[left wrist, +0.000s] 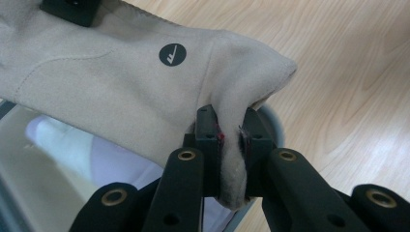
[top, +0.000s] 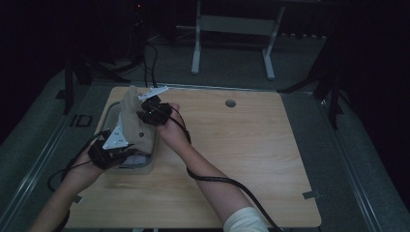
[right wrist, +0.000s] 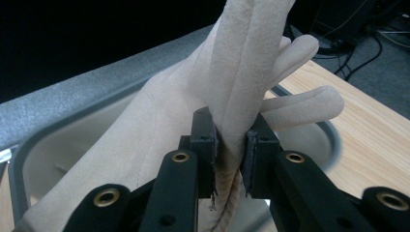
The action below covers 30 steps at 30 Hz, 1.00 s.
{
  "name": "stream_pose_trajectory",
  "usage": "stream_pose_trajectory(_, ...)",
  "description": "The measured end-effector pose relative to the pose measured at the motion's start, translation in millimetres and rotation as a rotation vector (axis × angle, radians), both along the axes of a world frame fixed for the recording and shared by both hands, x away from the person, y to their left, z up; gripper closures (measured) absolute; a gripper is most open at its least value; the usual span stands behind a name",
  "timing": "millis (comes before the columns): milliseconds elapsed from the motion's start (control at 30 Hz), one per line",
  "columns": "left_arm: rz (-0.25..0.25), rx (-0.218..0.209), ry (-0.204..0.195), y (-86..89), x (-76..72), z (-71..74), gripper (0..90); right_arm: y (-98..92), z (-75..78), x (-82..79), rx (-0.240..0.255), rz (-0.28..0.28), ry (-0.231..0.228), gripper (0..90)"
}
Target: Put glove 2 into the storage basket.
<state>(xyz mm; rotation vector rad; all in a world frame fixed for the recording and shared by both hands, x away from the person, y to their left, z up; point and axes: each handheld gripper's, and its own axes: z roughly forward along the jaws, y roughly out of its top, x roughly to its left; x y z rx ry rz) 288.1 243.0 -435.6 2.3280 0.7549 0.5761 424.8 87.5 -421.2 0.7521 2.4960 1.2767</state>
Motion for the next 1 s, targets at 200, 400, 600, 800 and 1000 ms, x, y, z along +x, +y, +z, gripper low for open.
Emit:
stream_pose_trajectory(200,0.030,-0.006,0.018,17.6,0.5,-10.3,82.1,18.7,-12.4,4.9,0.000,0.009,0.036,77.7)
stream_pose_trajectory(400,0.047,-0.005,0.062,23.2,7.7,-24.9,82.1,33.2,-27.8,11.8,-0.021,0.010,0.067,77.8)
stream_pose_trajectory(600,0.053,-0.003,0.110,26.3,12.7,-39.0,82.0,38.4,-49.9,17.8,-0.059,-0.002,0.110,77.7)
stream_pose_trajectory(800,0.057,0.007,0.122,23.7,15.1,-46.0,81.4,37.5,-62.7,23.3,-0.088,-0.006,0.134,77.4)
stream_pose_trajectory(1000,0.067,-0.004,0.140,20.0,18.9,-51.3,80.6,35.5,-67.4,27.4,-0.086,-0.008,0.152,74.5)
